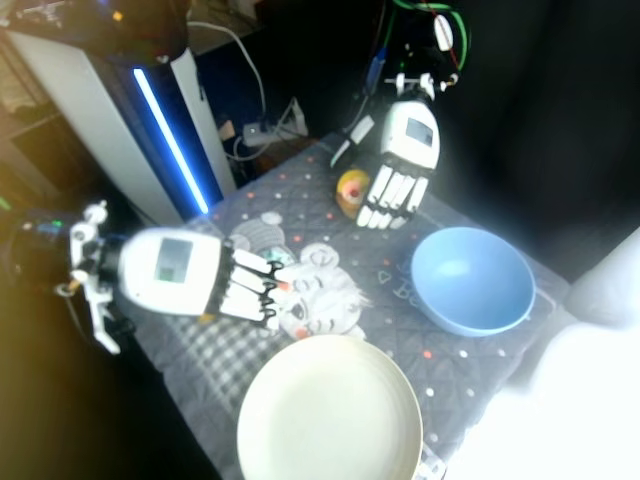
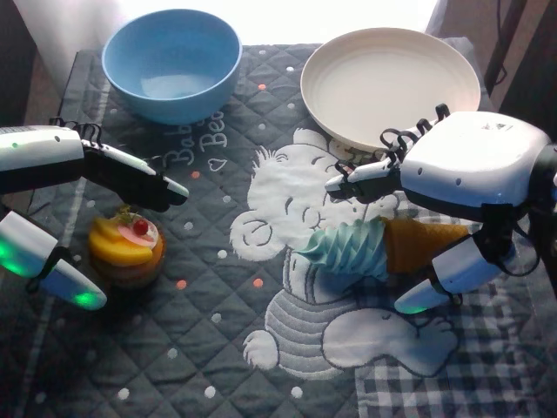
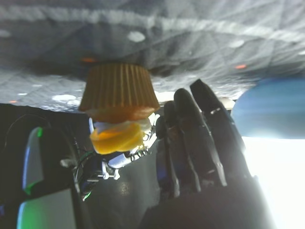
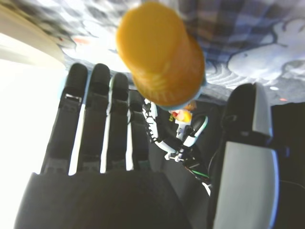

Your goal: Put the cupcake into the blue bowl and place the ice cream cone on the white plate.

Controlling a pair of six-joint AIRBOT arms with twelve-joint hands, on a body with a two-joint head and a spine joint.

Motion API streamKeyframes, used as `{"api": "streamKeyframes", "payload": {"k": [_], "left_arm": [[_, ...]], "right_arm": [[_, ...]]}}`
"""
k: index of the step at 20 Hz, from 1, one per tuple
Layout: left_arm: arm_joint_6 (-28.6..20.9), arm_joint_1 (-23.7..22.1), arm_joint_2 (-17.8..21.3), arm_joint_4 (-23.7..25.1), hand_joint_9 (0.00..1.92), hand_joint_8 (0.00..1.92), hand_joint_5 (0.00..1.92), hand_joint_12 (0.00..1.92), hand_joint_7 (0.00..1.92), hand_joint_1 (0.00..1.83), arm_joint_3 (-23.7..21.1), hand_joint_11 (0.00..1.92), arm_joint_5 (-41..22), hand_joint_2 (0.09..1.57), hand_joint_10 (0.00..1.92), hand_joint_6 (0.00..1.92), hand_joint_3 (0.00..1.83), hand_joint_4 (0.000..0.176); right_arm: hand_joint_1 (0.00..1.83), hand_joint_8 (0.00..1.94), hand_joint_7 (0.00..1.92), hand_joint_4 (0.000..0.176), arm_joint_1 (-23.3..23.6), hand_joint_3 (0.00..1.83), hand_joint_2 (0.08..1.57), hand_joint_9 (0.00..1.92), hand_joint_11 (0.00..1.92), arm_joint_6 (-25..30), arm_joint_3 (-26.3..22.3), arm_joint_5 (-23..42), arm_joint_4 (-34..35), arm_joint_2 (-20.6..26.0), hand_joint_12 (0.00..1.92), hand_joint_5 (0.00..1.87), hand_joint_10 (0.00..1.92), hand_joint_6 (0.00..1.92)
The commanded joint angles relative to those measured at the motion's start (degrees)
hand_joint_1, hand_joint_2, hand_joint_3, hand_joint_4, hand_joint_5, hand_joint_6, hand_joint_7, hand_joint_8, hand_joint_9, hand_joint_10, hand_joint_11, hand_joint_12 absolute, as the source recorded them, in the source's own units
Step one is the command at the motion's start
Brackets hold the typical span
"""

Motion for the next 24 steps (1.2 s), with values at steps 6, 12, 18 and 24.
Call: {"api": "streamKeyframes", "payload": {"k": [6,12,18,24], "left_arm": [[-0.5,-0.1,-0.6,-2.9,1.05,0.01,0.9,0.92,0.95,1.16,0.2,0.74,-4.0,0.83,0.03,0.01,0.0,0.0],[0.5,0.8,-0.8,-4.7,1.17,0.05,1.26,0.84,1.41,1.41,0.6,0.96,-3.6,0.99,0.77,0.52,0.0,0.0],[2.8,2.4,-0.6,-10.4,1.24,0.01,1.2,0.94,1.43,1.41,1.4,0.98,-5.1,0.99,0.71,0.58,0.0,0.0],[4.8,1.7,1.2,-14.7,1.16,0.02,1.22,1.04,1.41,1.41,0.7,0.94,-11.1,1.0,0.84,0.57,0.0,0.0]], "right_arm": [[0.9,0.0,0.97,0.0,0.4,0.0,0.85,1.11,0.81,0.4,1.0,4.3,1.6,-0.9,0.93,0.55,0.02,0.0],[1.22,0.17,1.43,0.0,0.4,0.0,1.03,1.62,1.22,0.4,1.1,4.4,1.6,-1.0,1.17,1.18,0.12,0.6],[1.3,0.54,1.33,0.0,0.4,0.0,1.03,1.61,1.25,0.4,1.3,5.4,2.9,-1.0,1.05,1.05,0.07,0.7],[1.3,0.55,1.33,0.0,0.4,0.0,1.03,1.58,1.17,0.4,0.0,13.7,5.3,-0.2,1.13,1.04,0.04,0.73]]}}
